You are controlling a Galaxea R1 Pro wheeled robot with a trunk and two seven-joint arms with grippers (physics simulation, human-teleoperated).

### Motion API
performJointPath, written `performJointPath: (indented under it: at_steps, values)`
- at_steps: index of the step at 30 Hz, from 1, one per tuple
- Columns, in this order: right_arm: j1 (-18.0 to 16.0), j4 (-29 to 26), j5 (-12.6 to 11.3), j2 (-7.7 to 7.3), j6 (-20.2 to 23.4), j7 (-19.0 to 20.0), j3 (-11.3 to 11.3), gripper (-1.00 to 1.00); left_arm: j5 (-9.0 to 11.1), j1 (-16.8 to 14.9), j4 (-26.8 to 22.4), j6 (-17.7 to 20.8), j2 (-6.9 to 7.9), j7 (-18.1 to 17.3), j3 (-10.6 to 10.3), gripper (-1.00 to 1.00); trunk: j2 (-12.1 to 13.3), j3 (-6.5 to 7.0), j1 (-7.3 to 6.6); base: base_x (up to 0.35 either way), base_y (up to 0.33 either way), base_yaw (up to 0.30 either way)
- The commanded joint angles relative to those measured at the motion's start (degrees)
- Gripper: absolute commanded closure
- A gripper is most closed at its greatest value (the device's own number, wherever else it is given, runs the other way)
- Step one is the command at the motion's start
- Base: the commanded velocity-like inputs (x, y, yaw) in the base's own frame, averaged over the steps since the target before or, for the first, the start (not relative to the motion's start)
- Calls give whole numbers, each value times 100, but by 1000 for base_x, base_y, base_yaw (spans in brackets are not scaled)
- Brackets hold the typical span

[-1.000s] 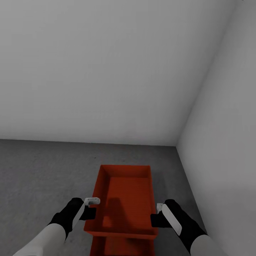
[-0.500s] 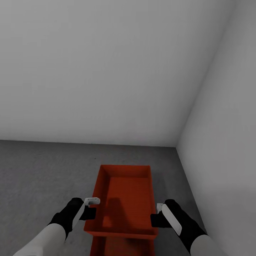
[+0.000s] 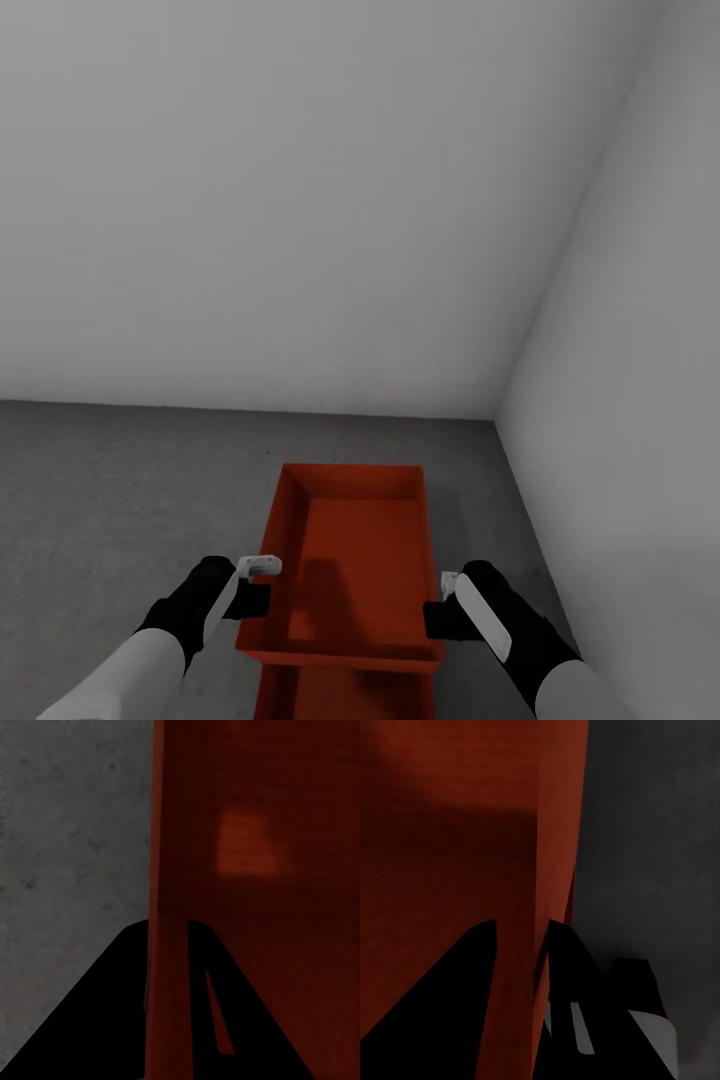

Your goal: Move the two storage containers from the living room to the garage. In the garage, place one container on the floor and stack the other container on top of it (either order is fine).

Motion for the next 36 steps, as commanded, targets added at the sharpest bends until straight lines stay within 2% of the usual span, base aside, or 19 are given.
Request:
performJointPath:
  at_steps: [1,15,26,36]
  values:
    - [-1,-7,65,0,25,-18,21,100,38,-4,-2,32,-23,-77,72,100,-2,5,-1,0,0,0]
    - [-1,-7,65,0,25,-17,21,100,35,-4,-1,32,-23,-74,70,100,-2,119,-1,0,0,0]
    - [-1,-7,65,0,25,-17,13,100,36,-6,0,32,-23,-76,72,100,-2,127,-1,-193,0,0]
    - [-1,-7,65,0,25,-16,17,100,30,-3,1,32,-23,-76,67,100,-2,127,-1,-37,0,0]
